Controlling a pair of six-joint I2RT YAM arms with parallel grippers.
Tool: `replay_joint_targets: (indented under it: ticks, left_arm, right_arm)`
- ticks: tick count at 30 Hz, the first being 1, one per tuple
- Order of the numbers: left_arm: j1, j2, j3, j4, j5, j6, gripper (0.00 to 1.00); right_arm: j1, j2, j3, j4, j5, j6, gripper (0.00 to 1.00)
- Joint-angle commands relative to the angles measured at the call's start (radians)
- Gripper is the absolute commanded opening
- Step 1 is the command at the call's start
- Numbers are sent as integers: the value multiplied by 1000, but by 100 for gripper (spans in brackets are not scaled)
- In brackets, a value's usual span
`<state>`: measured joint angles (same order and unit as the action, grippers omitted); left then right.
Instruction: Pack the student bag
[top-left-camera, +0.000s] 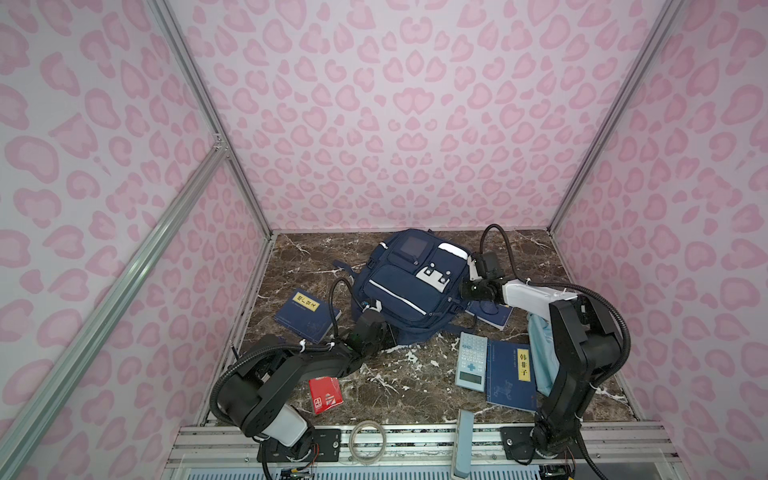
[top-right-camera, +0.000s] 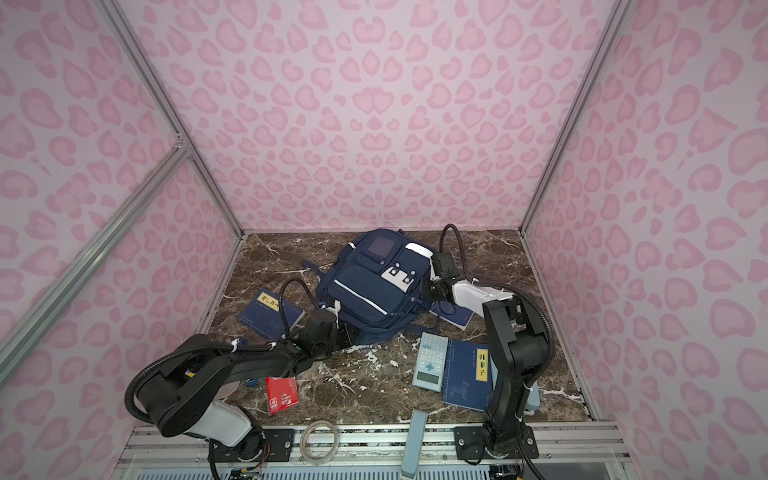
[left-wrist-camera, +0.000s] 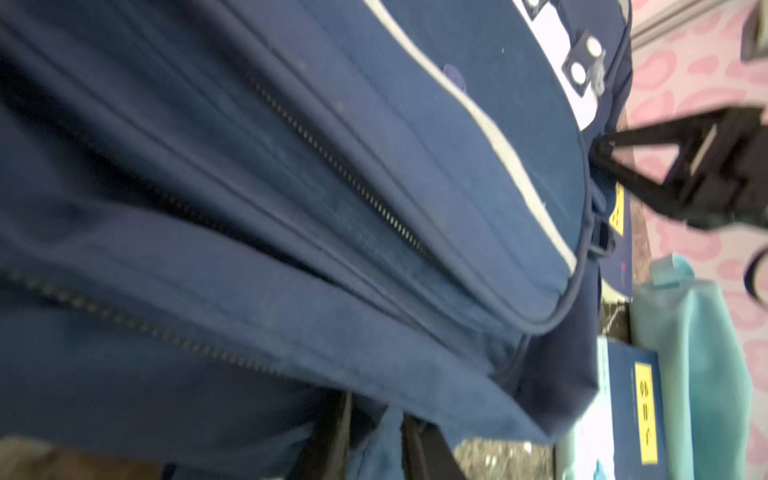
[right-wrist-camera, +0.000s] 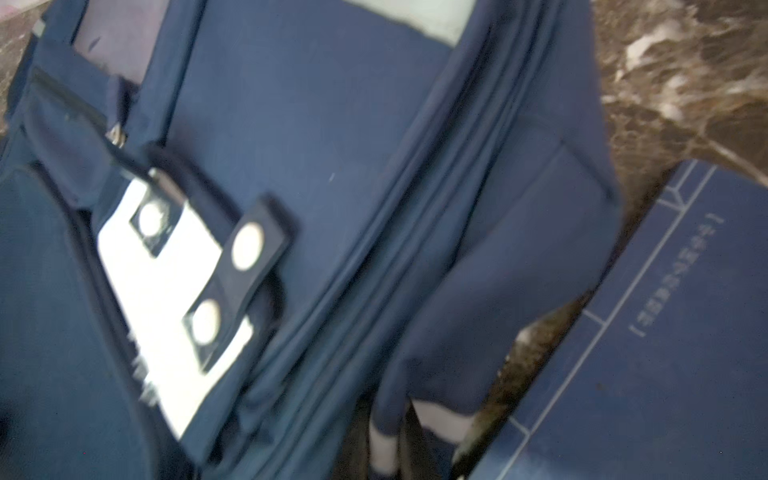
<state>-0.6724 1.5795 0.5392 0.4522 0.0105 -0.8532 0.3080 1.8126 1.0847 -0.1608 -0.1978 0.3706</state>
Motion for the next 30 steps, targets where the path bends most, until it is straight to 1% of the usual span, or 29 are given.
replay_joint_targets:
  ticks: [1,3,5,7,8,9,10,12,14,15,16,17,18,19,20,21,22,23,24,25,26,28,30]
  left_arm:
    - [27,29,35,56,-52,26,25]
    - [51,8,44,22,-77,43,25]
    - [81,-24,41,4,-86,55,25]
    - [110,-69,39,-37,-112,79,25]
    - [123,-94,36,-53,-120,87,25]
    - [134,-125,24,-59,-125,94,25]
    - [140,-153,15,-69,-132,103,25]
    - [140,-204,11,-116,-150,124,27]
    - [139,-262,-14,-127,-142,127,31]
    - [134,-302,-30,-128,-131,124,42]
    - [128,-341,-44,-130,-116,120,59]
    - [111,-379,-54,-136,-106,117,75]
    - [94,-407,-56,-152,-100,120,83]
    - [73,-439,-53,-177,-98,126,87]
    - [52,-476,-56,-205,-101,133,87]
    - [39,-505,-62,-218,-100,132,87]
    - [28,-534,-77,-221,-90,127,86]
    - [23,-562,-99,-209,-71,109,83]
    - [22,-578,-117,-190,-48,94,81]
    - [21,-590,-137,-171,-25,78,80]
    - [19,-598,-155,-156,-11,68,78]
    - [11,-609,-173,-147,-7,59,74]
    - [2,-611,-182,-151,-9,63,70]
  right_arm:
    - [40,-31,-40,-109,-88,-10,12]
    - [72,-52,-39,-145,-100,-46,13]
    - [106,-80,-32,-175,-102,-88,17]
    - [128,-126,-32,-198,-82,-122,25]
    - [134,-149,-32,-209,-65,-134,32]
    - [143,-174,-33,-226,-34,-154,39]
    - [151,-198,-34,-245,2,-179,44]
    - [165,-249,-42,-267,98,-235,50]
    - [175,-317,-86,-207,153,-344,54]
    - [178,-359,-134,-134,153,-433,57]
    - [179,-394,-189,-43,157,-506,60]
    - [182,-429,-262,76,163,-588,88]
    - [183,-449,-321,159,140,-678,99]
    - [184,-456,-384,236,85,-829,99]
    - [192,-452,-412,238,50,-993,97]
    - [198,-439,-417,229,48,-1067,91]
    - [198,-412,-402,209,65,-1104,88]
    - [197,-375,-370,172,90,-1114,86]
    - [197,-343,-329,127,86,-1136,80]
    - [196,-301,-293,83,93,-1160,77]
    - [197,-262,-259,52,109,-1183,76]
    - [202,-201,-217,47,160,-1192,71]
    - [203,-163,-199,50,156,-1208,71]
